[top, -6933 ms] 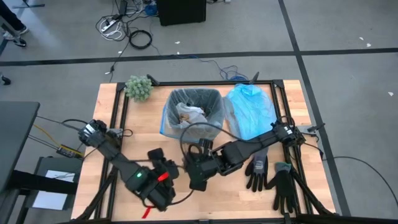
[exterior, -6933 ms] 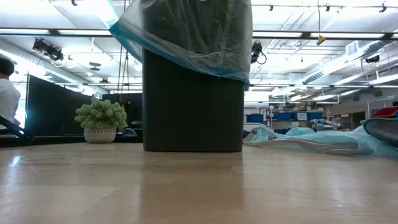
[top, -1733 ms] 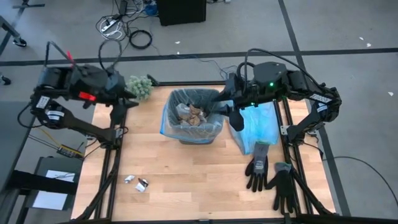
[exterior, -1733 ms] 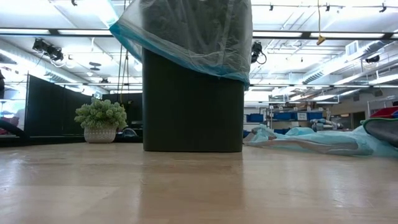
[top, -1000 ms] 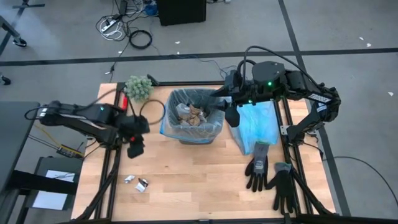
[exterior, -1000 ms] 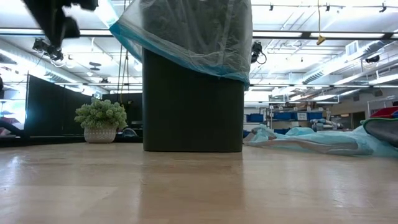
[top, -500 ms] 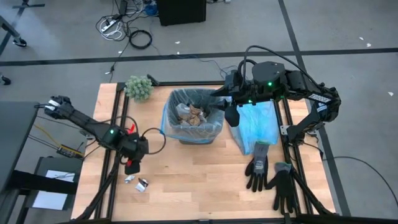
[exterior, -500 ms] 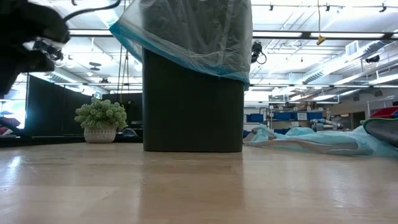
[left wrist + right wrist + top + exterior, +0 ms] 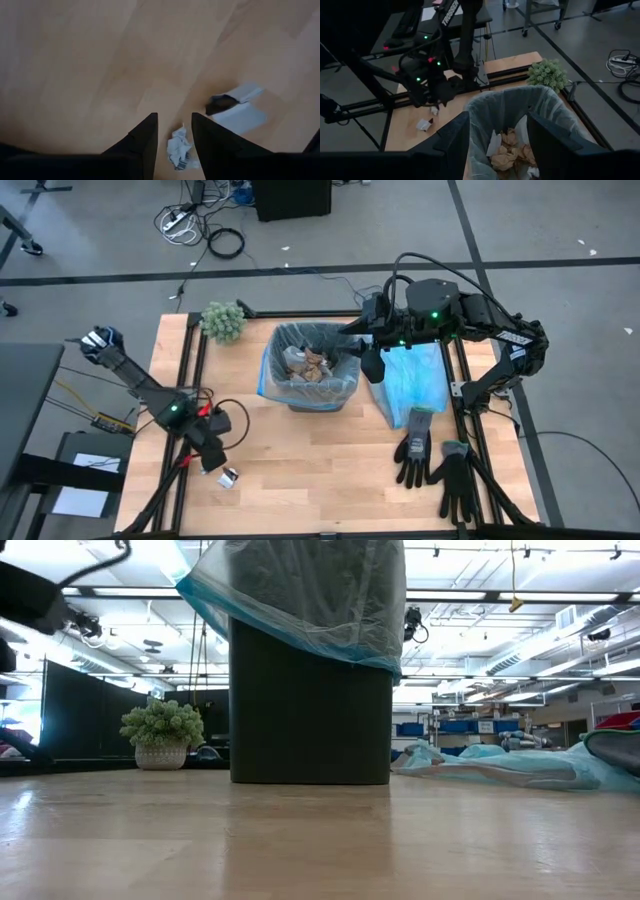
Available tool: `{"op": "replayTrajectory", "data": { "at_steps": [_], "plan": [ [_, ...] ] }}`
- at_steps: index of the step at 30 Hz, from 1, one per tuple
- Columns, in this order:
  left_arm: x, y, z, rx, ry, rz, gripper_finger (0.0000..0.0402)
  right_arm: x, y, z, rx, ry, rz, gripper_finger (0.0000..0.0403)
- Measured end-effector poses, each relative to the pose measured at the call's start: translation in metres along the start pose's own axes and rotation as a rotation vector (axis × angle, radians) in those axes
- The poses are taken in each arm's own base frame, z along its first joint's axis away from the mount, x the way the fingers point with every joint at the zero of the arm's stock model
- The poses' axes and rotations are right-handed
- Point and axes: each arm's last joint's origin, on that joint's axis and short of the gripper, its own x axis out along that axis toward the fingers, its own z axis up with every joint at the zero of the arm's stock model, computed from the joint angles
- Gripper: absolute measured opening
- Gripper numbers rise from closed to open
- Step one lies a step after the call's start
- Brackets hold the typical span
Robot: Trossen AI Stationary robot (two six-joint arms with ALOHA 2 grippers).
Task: Place trash/remove bag and relplace
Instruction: Put the white paper into the trash bin
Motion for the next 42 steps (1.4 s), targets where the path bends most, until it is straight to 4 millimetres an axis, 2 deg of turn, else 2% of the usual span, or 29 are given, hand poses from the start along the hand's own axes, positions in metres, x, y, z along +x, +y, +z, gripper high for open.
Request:
{"op": "replayTrajectory", "data": {
  "at_steps": [7, 15, 21, 29, 34, 37, 42],
  "plan": [
    [0.007, -0.007, -0.014, 0.049, 0.014, 0.05, 0.0129, 0.001, 0.0, -0.001, -0.001, 0.001, -0.003, 0.0185],
    [0.03, -0.019, -0.033, 0.079, 0.1, 0.144, 0.0129, 0.001, 0.0, -0.001, -0.001, 0.002, -0.002, 0.0185],
    [0.049, -0.037, -0.035, 0.087, 0.107, 0.077, 0.0129, 0.001, 0.001, 0.0, 0.002, -0.009, 0.003, 0.0185],
    [0.071, -0.039, -0.037, 0.051, 0.128, 0.19, 0.0129, 0.001, 0.0, 0.008, 0.017, -0.088, 0.016, 0.0185],
    [0.076, -0.04, -0.037, 0.036, 0.129, 0.218, 0.0127, 0.001, 0.001, 0.011, 0.023, -0.122, 0.023, 0.0185],
    [0.076, -0.039, -0.037, 0.036, 0.121, 0.219, 0.0108, 0.001, 0.001, 0.013, 0.027, -0.139, 0.026, 0.0185],
    [0.076, -0.038, -0.037, 0.037, 0.117, 0.235, 0.0018, 0.0, 0.004, 0.013, 0.027, -0.145, 0.034, 0.0185]
  ]
}}
